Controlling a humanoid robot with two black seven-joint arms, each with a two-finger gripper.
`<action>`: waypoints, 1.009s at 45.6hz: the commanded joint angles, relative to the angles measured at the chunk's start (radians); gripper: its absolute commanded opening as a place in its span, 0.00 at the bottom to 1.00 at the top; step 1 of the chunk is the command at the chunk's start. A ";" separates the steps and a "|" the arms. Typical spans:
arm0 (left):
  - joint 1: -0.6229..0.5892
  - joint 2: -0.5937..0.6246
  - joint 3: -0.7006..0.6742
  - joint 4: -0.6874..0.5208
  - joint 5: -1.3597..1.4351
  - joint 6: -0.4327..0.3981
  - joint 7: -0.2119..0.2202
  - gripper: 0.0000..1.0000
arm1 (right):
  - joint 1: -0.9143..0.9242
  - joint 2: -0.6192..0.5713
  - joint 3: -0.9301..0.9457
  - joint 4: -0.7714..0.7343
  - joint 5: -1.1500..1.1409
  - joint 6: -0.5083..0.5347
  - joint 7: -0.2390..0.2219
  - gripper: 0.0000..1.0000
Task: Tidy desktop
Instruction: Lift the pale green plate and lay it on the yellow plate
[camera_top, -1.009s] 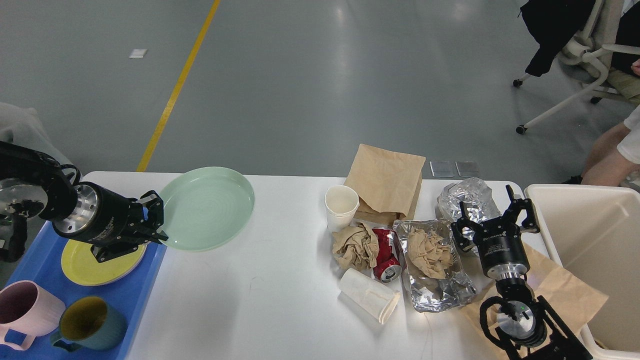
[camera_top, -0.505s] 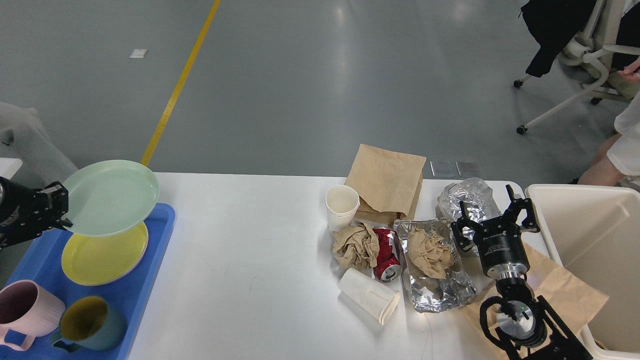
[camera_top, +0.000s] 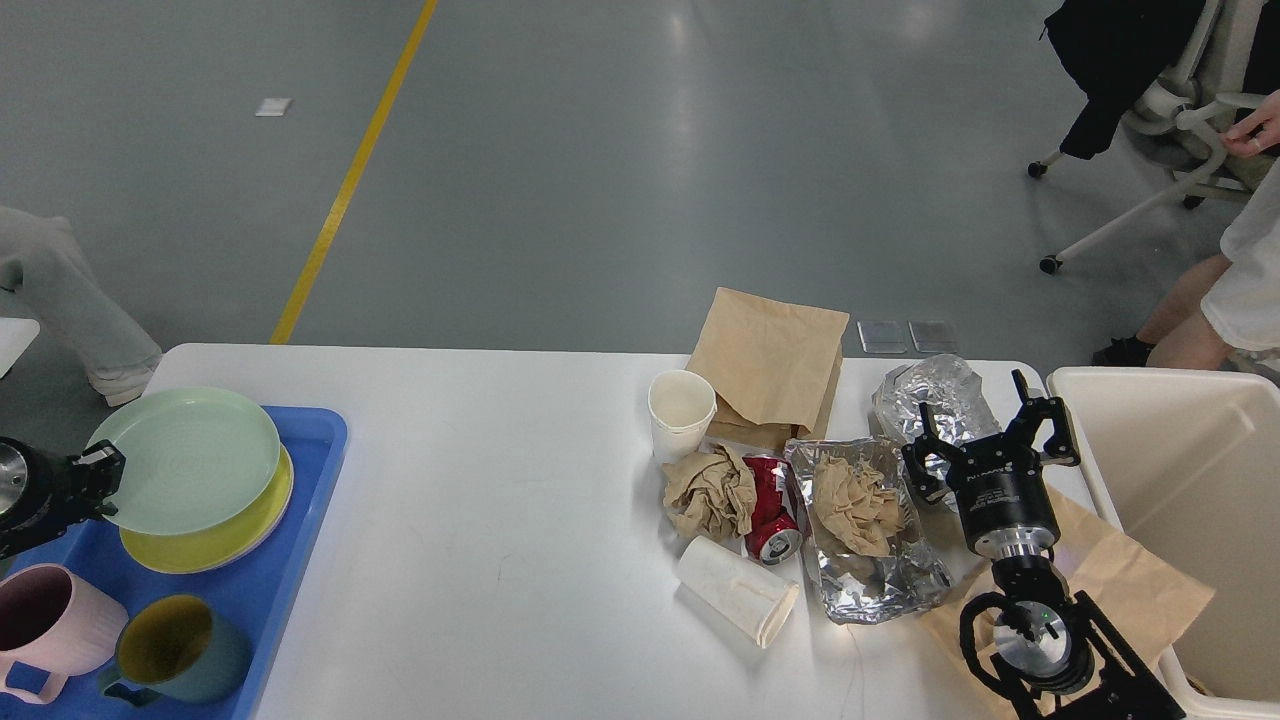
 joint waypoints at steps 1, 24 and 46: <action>0.016 -0.025 -0.005 0.000 0.005 0.044 0.004 0.00 | 0.000 0.000 0.000 0.000 0.000 0.000 0.000 1.00; 0.023 -0.031 -0.023 0.000 0.005 0.070 0.004 0.48 | 0.000 0.000 0.000 0.000 0.000 0.000 0.000 1.00; 0.022 -0.029 -0.026 -0.017 0.003 0.055 0.004 0.17 | 0.000 0.000 0.000 0.000 0.000 0.000 0.001 1.00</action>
